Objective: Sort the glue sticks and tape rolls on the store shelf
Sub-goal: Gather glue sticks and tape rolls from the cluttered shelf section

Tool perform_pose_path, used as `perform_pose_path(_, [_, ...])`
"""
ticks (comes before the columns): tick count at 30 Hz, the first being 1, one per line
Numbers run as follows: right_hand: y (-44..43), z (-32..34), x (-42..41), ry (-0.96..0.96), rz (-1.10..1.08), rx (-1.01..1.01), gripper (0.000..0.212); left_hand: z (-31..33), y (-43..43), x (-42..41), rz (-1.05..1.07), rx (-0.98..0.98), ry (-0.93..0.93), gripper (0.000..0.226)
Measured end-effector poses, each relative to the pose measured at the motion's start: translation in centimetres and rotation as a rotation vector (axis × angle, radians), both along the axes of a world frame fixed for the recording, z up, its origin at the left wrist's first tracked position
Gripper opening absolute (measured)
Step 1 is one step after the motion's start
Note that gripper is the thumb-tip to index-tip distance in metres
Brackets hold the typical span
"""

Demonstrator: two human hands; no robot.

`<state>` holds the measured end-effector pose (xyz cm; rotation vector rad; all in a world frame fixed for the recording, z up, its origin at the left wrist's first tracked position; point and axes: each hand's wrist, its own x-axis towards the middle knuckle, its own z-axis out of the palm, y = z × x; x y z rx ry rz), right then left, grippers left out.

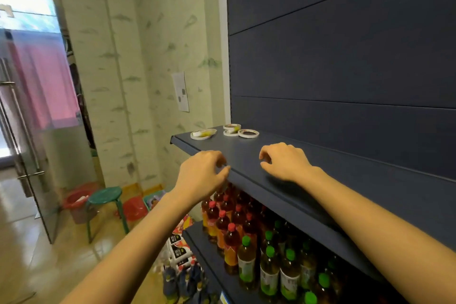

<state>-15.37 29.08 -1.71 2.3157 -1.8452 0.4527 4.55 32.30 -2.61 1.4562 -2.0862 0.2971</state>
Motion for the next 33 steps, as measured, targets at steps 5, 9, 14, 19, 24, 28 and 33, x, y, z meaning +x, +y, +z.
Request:
perform_pose_path(5, [-7.1,-1.0,0.6,0.004,-0.054,0.046,0.024,-0.8,-6.7,1.4,-0.021,-0.001,0.013,0.027])
perform_pose_path(9, [-12.3,-0.8,1.1,-0.005,-0.113,0.05,0.024,-1.3,-13.0,2.4,-0.059,0.039,0.052,0.028])
perform_pose_path(14, [-18.7,-0.4,1.2,0.026,-0.256,0.074,0.024,-1.1,-22.0,2.9,-0.094,0.056,0.047,0.028])
perform_pose_path(19, [-25.6,0.5,1.7,-0.11,-0.459,0.139,0.028,0.1,-31.3,3.1,-0.183,0.077,0.0,0.027])
perform_pose_path(24, [-32.1,-0.1,3.1,-0.321,-0.657,0.248,0.031,1.3,-39.3,3.8,-0.256,0.086,-0.041,0.029])
perform_pose_path(28, [-35.6,-1.2,3.9,-0.306,-0.776,0.265,0.032,1.2,-44.0,4.0,-0.312,0.091,-0.056,0.027])
perform_pose_path(33, [-36.6,-0.3,2.9,-0.241,-0.811,0.305,0.017,1.2,-48.4,2.7,-0.382,0.193,-0.079,0.027])
